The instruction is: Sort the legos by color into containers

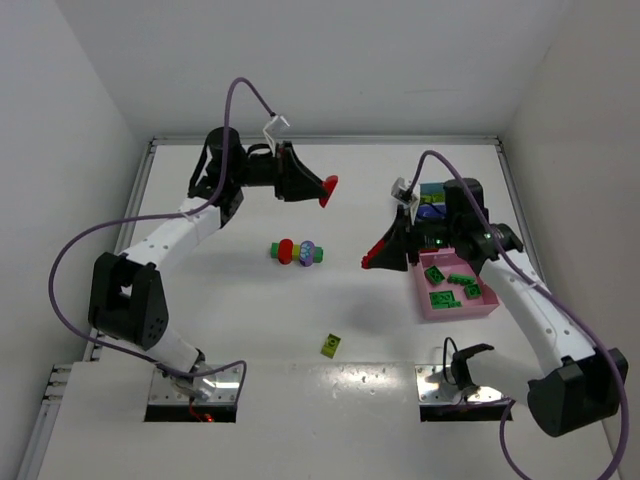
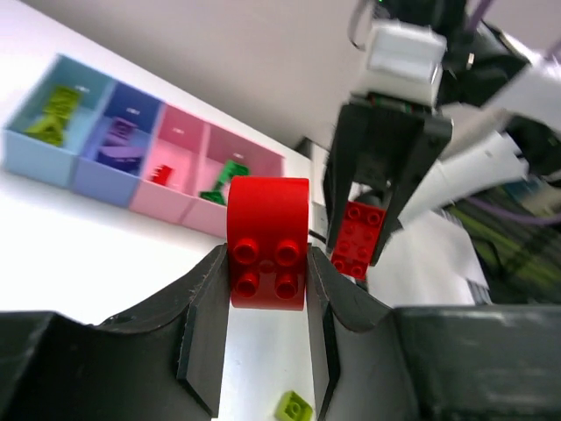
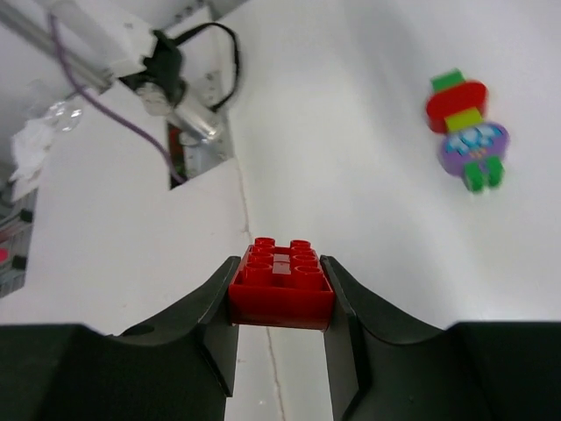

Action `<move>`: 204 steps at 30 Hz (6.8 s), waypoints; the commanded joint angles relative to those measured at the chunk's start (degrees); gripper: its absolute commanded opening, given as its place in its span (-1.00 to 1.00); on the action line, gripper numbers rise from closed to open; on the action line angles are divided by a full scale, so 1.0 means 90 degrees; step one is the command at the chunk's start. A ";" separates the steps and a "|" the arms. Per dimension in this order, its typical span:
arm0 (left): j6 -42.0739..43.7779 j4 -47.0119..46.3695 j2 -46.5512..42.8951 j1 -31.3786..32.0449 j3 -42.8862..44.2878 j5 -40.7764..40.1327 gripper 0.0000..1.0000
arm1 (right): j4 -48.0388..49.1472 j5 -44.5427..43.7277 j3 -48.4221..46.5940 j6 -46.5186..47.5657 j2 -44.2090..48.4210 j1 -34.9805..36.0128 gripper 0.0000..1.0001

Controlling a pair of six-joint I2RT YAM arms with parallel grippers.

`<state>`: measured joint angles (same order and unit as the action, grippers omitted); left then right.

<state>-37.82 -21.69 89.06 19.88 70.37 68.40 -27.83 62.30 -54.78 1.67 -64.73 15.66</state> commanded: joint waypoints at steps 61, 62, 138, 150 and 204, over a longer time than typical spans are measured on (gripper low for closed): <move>0.2855 0.3729 0.3980 0.2810 0.4336 -0.2580 -1.00 | 0.0330 -0.6083 0.0286 -0.1357 0.1117 -0.3146 0.73; 0.2855 0.3816 0.4117 0.2811 0.4494 -0.2581 -1.00 | 0.0329 -0.6083 0.0364 -0.1358 0.1195 -0.3146 0.73; 0.3529 0.5965 -0.1331 -0.3282 0.0492 -0.0862 0.84 | -0.1176 -0.3955 -0.0181 0.7754 -0.1986 0.4343 0.52; 0.3470 0.5838 -0.0579 -0.3527 0.0687 -0.0101 0.84 | -0.1204 -0.3759 -0.0261 0.8174 -0.3032 0.5349 0.54; 0.1410 0.3494 -0.0648 -0.3254 -0.0026 -0.2200 1.00 | 0.1687 -0.4667 -0.3688 -0.0312 -0.4936 -0.2393 -0.97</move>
<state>-22.59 11.86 80.93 -9.80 67.96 48.03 -13.82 18.41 -86.30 2.72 -108.90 -5.15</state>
